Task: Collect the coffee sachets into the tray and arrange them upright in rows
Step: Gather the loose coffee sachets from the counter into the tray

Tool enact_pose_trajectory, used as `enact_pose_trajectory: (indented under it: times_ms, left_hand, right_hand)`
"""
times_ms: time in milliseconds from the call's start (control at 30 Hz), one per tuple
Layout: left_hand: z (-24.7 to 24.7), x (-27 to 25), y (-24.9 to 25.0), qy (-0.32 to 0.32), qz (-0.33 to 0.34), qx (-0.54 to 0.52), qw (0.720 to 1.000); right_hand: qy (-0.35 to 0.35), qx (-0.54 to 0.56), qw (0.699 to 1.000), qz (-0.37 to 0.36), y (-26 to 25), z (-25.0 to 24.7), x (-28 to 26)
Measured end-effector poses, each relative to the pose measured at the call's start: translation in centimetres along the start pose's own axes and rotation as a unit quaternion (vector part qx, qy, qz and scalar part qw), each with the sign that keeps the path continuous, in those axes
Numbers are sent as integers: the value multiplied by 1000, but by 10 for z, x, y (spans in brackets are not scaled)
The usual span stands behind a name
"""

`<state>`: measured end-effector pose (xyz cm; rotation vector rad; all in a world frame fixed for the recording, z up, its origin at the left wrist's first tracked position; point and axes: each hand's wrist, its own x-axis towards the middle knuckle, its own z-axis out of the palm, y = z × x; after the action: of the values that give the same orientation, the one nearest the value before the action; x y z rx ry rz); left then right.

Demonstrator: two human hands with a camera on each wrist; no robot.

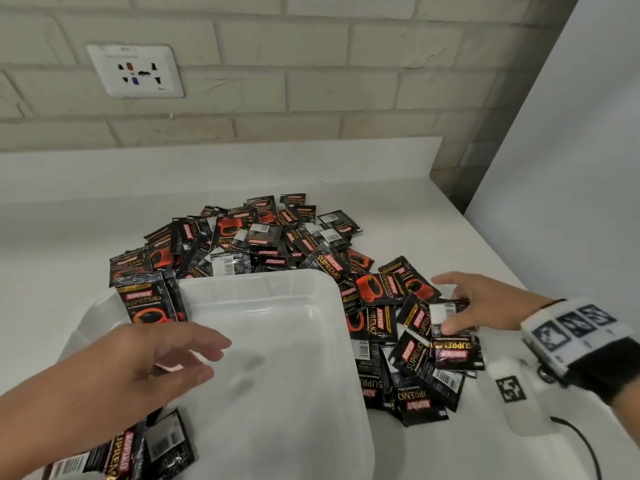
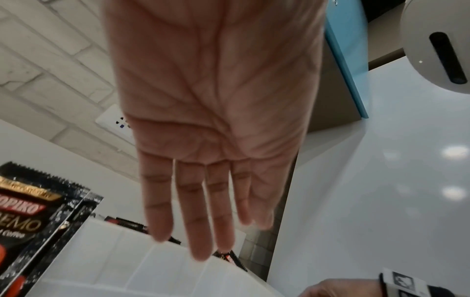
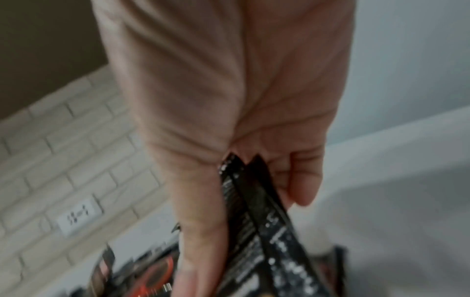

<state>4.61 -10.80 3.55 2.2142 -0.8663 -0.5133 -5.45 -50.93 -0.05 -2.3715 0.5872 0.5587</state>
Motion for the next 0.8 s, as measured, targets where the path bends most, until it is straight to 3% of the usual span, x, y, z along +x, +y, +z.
enact_pose_trajectory:
  times_ms: [167,333,433,533,667,800]
  left_hand:
    - [1,12,14,18,35,-3,999]
    - [1,28,37,12,72,10,997]
    - [7,43,55,-11,19,-22,1000]
    - [18,61,76,-23,29,-90,995]
    - [31,78,94,-34,17,-212,976]
    - [31,82,81,28,-4,-240,970]
  right_hand:
    - [16,-32,999,-23,-5,21,18]
    - [7,3,999,-38,-15,3,2]
    - [77,33,992,-96,-50,-17,-20]
    - [130,98,964,-209,-99,-21,-37]
    - [103,161,933,-304,-147,-2,-42]
    - [45,270,910,-311,-153,9,-38]
